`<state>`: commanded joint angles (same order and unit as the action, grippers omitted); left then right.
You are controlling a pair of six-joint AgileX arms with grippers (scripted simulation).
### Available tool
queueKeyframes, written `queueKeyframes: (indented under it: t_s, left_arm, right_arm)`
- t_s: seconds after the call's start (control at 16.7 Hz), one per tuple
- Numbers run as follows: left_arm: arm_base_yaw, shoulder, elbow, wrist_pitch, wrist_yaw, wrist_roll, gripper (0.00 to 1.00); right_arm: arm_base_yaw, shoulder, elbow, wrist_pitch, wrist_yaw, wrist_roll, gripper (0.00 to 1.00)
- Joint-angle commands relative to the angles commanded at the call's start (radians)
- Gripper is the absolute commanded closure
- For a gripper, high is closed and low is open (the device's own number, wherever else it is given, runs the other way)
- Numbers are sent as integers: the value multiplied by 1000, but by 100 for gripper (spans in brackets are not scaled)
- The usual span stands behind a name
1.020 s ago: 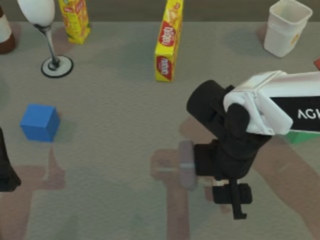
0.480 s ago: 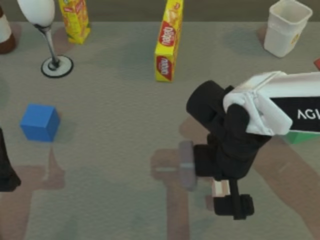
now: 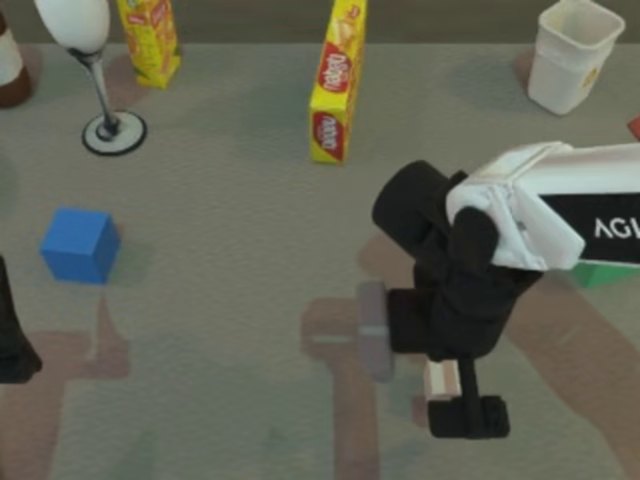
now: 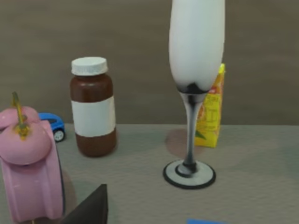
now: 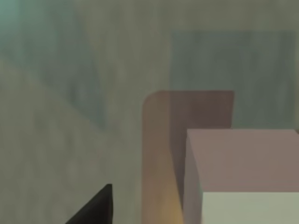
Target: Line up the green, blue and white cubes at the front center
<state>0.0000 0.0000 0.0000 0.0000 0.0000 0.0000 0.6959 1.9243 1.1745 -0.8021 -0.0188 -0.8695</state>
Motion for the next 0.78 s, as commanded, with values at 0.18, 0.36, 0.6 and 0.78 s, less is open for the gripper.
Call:
queueKeyframes:
  t_s: [0.18,0.36,0.6,0.78]
  left_arm:
    - [0,0,0,0,0,0,0]
    - [0,0,0,0,0,0,0]
    - [0,0,0,0,0,0,0]
    - [0,0,0,0,0,0,0]
  right_arm:
    - [-1,-25,47,-72,0,-1,0]
    - [4,-69,115,-200,-1,-6,0]
    - [4,-103,157,-261,-1,-7,0]
    - [2,-99,155,-258,-1,-7,0]
